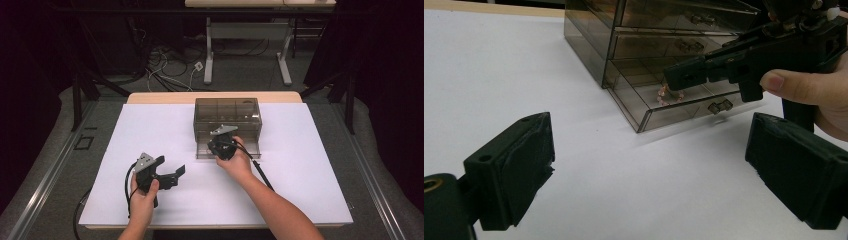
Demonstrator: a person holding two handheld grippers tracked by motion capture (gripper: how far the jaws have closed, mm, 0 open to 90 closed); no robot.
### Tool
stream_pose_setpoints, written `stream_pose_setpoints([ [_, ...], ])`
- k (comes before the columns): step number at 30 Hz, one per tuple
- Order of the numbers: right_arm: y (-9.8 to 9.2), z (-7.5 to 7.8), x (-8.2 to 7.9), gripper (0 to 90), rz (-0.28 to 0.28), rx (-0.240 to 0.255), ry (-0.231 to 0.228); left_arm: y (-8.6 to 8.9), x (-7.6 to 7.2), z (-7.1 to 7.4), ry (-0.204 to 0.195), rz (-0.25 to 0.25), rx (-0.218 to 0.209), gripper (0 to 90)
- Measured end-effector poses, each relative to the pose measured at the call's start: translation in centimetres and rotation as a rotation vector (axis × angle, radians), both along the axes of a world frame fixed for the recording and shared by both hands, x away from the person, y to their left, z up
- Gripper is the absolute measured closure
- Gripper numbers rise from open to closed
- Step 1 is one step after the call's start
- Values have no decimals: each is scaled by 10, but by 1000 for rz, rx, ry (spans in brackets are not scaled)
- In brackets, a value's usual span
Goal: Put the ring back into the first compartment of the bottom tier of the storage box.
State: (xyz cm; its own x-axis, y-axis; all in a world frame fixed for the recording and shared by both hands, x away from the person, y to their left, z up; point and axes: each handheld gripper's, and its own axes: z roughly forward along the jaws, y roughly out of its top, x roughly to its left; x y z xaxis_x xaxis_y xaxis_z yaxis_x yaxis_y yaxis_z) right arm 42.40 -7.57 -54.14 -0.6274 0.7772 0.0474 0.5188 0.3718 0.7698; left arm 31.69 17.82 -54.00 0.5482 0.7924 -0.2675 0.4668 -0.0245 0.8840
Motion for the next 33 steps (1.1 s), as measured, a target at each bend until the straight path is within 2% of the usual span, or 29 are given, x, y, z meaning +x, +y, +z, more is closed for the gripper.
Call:
stream_pose_setpoints([
  [3, 1, -1, 0, 874, -1, 4, 4, 0, 0, 0, 0, -2, 0, 58],
  [6, 0, -1, 1, 803, 0, 18, -9, 0, 0, 0, 0, -2, 1, 58],
  [17, -6, 4, 2, 725, -8, 22, -21, 0, 0, 0, 1, -4, 2, 59],
  [19, -7, 4, 2, 707, -9, 39, -27, 0, 0, 0, 0, -2, 3, 59],
  [23, -8, 5, 0, 669, -1, 28, -18, 0, 0, 0, -1, -1, 3, 59],
  [25, -8, 7, -1, 654, 6, 19, -24, 0, 0, -1, 1, -1, 3, 59],
  [28, -8, 7, -1, 631, 11, 34, -51, -1, 1, -1, 1, -2, 4, 59],
  [30, -8, 8, -3, 609, 8, 38, -42, -1, 1, -1, 2, -3, 4, 59],
  [33, -9, 9, -4, 590, 14, 47, -54, 0, 1, -1, 2, -3, 5, 59],
])
